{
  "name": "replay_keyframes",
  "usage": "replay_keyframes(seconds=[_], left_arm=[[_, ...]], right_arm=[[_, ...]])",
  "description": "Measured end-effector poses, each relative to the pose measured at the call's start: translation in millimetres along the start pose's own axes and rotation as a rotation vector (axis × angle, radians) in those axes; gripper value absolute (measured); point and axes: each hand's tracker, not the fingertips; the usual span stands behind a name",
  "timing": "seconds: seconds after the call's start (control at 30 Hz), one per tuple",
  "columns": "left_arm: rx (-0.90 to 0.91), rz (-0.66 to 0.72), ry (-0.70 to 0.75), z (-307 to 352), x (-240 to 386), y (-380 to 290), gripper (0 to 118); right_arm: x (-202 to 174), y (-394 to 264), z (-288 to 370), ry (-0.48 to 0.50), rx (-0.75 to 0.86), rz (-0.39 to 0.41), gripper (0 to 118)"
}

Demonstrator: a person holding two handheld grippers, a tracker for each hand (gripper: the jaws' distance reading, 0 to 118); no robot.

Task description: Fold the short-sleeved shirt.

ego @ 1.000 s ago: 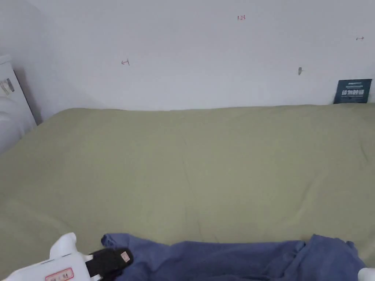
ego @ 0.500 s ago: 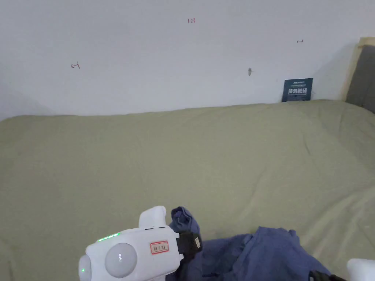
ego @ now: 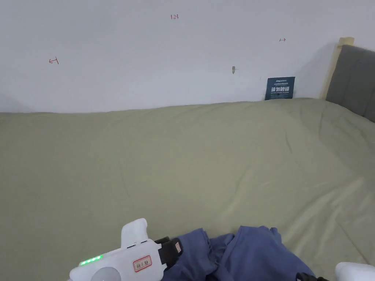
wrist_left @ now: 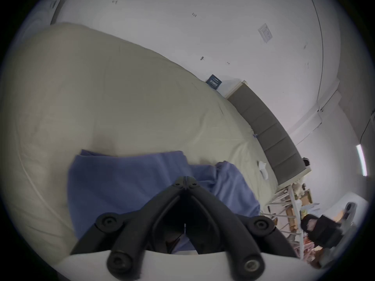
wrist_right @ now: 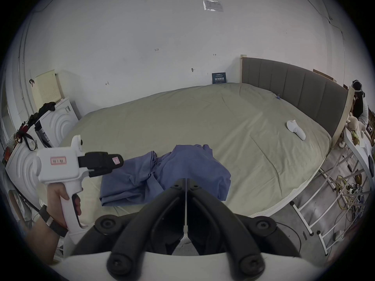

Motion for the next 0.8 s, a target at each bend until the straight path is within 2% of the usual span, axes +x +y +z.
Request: replay_keyframes(seconds=[0.17, 0.3, 0.43, 0.5, 0.67, 0.8], left_arm=[[-0.049, 0.061, -0.029, -23, -6, -22, 0], [-0.159, 0.008, -0.052, -54, 16, -52, 0], [-0.187, -0.013, -0.102, -62, 36, -82, 0], [-0.181, -0.04, -0.11, -58, 44, -90, 0], [-0.181, 0.018, -0.137, -47, 32, -84, 0], [-0.053, -0.03, -0.132, 12, 19, -53, 0]], right_arm=[[-6, 1, 11, 0.017, 0.029, 0.008, 5], [-7, 2, 21, 0.022, 0.049, 0.016, 5], [-8, 5, 28, 0.02, 0.064, 0.021, 5], [-9, 5, 29, 0.02, 0.069, 0.028, 5], [-13, 5, 26, 0.017, 0.065, 0.032, 5], [-19, 5, 25, 0.027, 0.061, 0.044, 5]])
